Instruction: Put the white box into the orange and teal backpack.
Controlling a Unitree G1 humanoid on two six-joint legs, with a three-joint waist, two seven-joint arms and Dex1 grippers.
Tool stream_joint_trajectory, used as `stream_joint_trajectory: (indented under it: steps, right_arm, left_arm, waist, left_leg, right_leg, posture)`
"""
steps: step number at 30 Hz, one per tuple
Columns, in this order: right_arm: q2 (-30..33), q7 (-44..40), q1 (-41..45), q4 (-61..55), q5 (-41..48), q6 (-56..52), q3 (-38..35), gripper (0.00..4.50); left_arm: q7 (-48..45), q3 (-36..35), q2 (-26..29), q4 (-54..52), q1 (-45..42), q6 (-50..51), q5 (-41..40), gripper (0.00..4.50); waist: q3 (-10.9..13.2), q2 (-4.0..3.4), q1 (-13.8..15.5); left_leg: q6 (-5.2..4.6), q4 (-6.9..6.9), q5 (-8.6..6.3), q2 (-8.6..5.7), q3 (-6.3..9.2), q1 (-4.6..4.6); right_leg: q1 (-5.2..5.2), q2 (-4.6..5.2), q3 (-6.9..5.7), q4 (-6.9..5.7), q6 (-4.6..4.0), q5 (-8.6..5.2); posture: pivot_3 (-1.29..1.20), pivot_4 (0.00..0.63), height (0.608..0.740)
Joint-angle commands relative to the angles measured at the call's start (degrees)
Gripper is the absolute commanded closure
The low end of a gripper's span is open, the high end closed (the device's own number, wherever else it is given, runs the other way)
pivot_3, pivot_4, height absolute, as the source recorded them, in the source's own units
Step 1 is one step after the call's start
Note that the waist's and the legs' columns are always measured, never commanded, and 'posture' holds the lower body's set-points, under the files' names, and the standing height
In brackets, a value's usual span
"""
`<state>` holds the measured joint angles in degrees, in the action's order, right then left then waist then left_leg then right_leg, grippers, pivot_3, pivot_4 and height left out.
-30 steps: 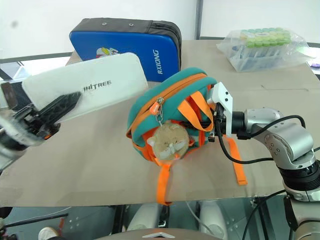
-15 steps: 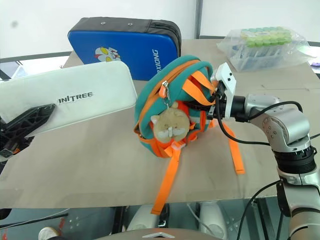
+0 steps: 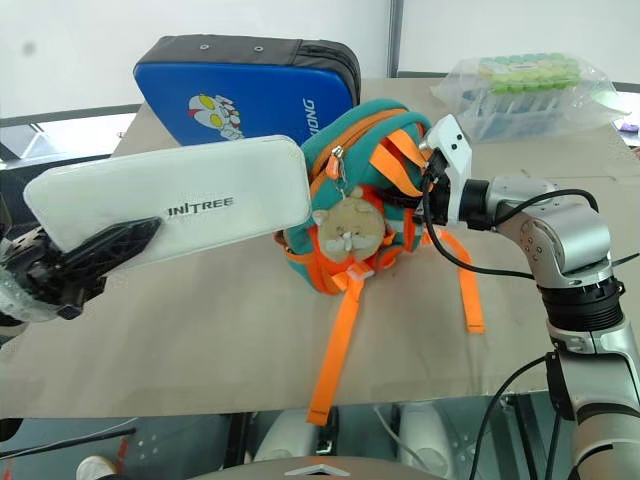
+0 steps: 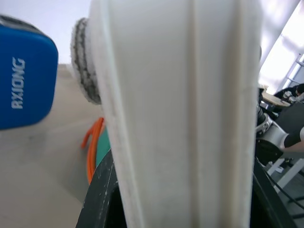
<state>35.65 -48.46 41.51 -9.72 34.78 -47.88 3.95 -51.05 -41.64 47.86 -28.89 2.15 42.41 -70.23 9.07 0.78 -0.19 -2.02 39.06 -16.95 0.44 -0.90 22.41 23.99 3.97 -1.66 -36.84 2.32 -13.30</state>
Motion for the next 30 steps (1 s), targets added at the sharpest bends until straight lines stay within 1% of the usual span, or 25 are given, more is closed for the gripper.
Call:
stream_joint_trajectory:
  steps: [1,3,7,8,11,16,19,25,27,30]
  right_arm:
    - [0.97,-1.53,-0.53,-6.52,4.09,-2.13,-2.54,4.50]
    - [1.45,-1.86,-1.25,-8.27,5.41,-3.25,-3.04,4.50]
    - [2.35,-2.26,-2.19,-10.29,7.48,-4.46,-3.75,4.50]
    - [2.69,-2.75,-2.53,-10.93,8.25,-4.72,-3.94,4.50]
    - [4.00,-4.32,-3.76,-12.88,10.70,-5.47,-4.72,4.50]
    - [5.87,-6.77,-5.36,-15.15,15.47,-6.66,-6.38,4.50]
    - [6.19,-6.82,-4.93,-15.70,18.29,-7.70,-7.36,4.50]
    - [5.62,-4.24,-2.31,-15.92,22.45,-9.31,-8.40,4.50]
    - [4.99,-3.88,-1.17,-15.59,23.61,-9.49,-8.18,4.50]
    - [4.59,-5.27,-0.33,-15.66,25.30,-9.25,-7.99,4.50]
  left_arm:
    - [-0.05,6.82,-0.16,-3.50,-1.63,-8.13,11.89,3.38]
    - [0.60,8.98,0.00,-3.26,-3.06,-10.64,15.10,3.38]
    - [-1.81,13.09,2.69,-1.68,-4.60,-15.66,22.75,3.38]
    - [-0.92,13.73,2.63,-0.90,-6.21,-15.37,22.32,3.38]
    - [-1.13,15.02,3.53,3.49,-9.81,-17.02,24.88,3.38]
    - [-4.92,17.99,5.20,8.84,-13.35,-20.13,28.57,3.38]
    - [-7.44,21.04,5.63,11.01,-14.99,-22.70,31.62,3.38]
    - [-11.93,25.57,5.50,15.78,-21.08,-25.75,34.39,3.38]
    - [-13.23,28.61,3.85,17.89,-25.43,-26.69,35.25,3.38]
    - [-17.64,35.08,0.38,22.26,-34.26,-29.92,37.96,3.38]
  waist:
    - [0.00,0.01,0.28]
    - [0.00,0.00,0.59]
    - [0.00,0.00,1.00]
    - [0.00,0.00,1.06]
    - [0.00,0.01,1.30]
    - [0.00,0.00,1.01]
    - [0.01,0.00,1.00]
    - [0.01,0.00,1.05]
    - [0.01,0.00,1.17]
    - [0.02,0.00,1.39]
  left_leg:
    - [0.00,0.00,0.00,-0.01,0.01,0.00]
    - [-0.01,0.01,0.00,-0.01,0.02,-0.01]
    - [-0.03,0.01,-0.02,-0.03,0.03,0.00]
    - [-0.07,0.01,-0.04,-0.03,0.03,-0.01]
    - [-0.21,0.04,-0.11,-0.06,0.12,0.02]
    - [-0.24,0.05,-0.13,-0.06,0.12,0.02]
    - [-0.24,0.05,-0.13,-0.06,0.12,0.03]
    - [-0.25,0.06,-0.14,-0.05,0.16,0.07]
    - [-0.25,0.06,-0.14,-0.05,0.17,0.08]
    - [-0.23,0.16,-0.12,-0.08,0.32,0.22]
  right_leg:
    - [-0.03,-0.01,-0.01,0.00,0.00,0.00]
    - [-0.04,0.00,0.00,0.01,0.00,0.00]
    - [-0.04,-0.01,-0.02,0.01,0.00,0.00]
    - [-0.05,-0.01,-0.04,0.01,0.00,0.00]
    - [-0.09,-0.01,-0.14,0.01,0.01,0.00]
    - [-0.09,-0.04,-0.31,0.02,0.01,0.00]
    - [-0.08,-0.06,-0.33,0.02,0.02,0.00]
    - [-0.07,-0.06,-0.41,0.02,0.02,0.00]
    - [-0.08,-0.06,-0.42,0.02,0.02,0.00]
    - [-0.07,-0.07,-0.60,0.03,0.03,0.01]
  posture:
    - [0.00,0.150,0.740]
    - [0.00,0.150,0.740]
    - [0.00,0.150,0.740]
    - [0.00,0.150,0.740]
    - [0.00,0.150,0.740]
    - [0.00,0.150,0.740]
    - [0.00,0.150,0.740]
    - [0.00,0.150,0.740]
    - [0.00,0.150,0.740]
    - [0.00,0.150,0.740]
